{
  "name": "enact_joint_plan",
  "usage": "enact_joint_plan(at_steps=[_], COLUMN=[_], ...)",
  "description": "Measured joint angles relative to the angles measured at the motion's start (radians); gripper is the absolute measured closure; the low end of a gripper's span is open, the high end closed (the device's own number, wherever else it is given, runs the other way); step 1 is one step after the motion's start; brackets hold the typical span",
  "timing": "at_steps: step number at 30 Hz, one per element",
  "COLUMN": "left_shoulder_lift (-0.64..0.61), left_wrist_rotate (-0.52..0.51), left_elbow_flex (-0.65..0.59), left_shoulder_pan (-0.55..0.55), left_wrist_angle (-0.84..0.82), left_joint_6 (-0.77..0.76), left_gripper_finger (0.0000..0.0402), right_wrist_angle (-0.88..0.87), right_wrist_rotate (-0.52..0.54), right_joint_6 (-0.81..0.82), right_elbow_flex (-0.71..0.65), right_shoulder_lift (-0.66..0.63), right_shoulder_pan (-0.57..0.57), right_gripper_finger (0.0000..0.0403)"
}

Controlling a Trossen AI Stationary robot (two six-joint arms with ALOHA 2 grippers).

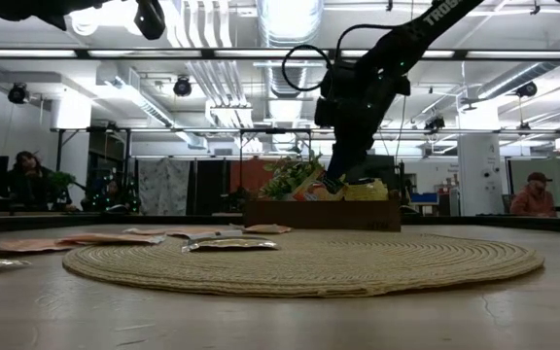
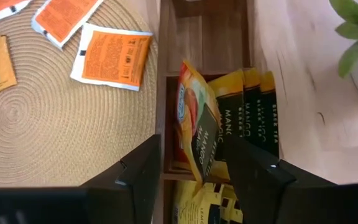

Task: Pick & Place Tea
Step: Put the orange tea bag into the middle section of the wooden organizer

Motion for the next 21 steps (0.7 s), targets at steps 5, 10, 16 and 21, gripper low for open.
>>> enact_joint_plan(at_steps=[5,10,16,21], left_shoulder_lift=[0.0,0.0,0.0,0.0], left_wrist_rotate=[-0.001,-0.016,-0.02,-0.02], left_elbow_flex=[0.0,0.0,0.0,0.0], left_shoulder_pan=[0.0,0.0,0.0,0.0], left_wrist_angle=[0.0,0.0,0.0,0.0], left_joint_6=[-0.008,-0.008,-0.008,-0.008], left_gripper_finger=[0.0401,0.0401,0.0401,0.0401], right_wrist_angle=[0.005,0.013,0.02,0.005], right_wrist_rotate=[-0.017,-0.017,-0.017,-0.017], right_joint_6=[-0.009,-0.01,-0.005,0.014], right_elbow_flex=[0.0,0.0,0.0,0.004], right_shoulder_lift=[0.001,0.001,0.001,0.001], right_shoulder_pan=[0.0,0.0,0.0,0.0], right_gripper_finger=[0.0248,0.0299,0.0385,0.0394])
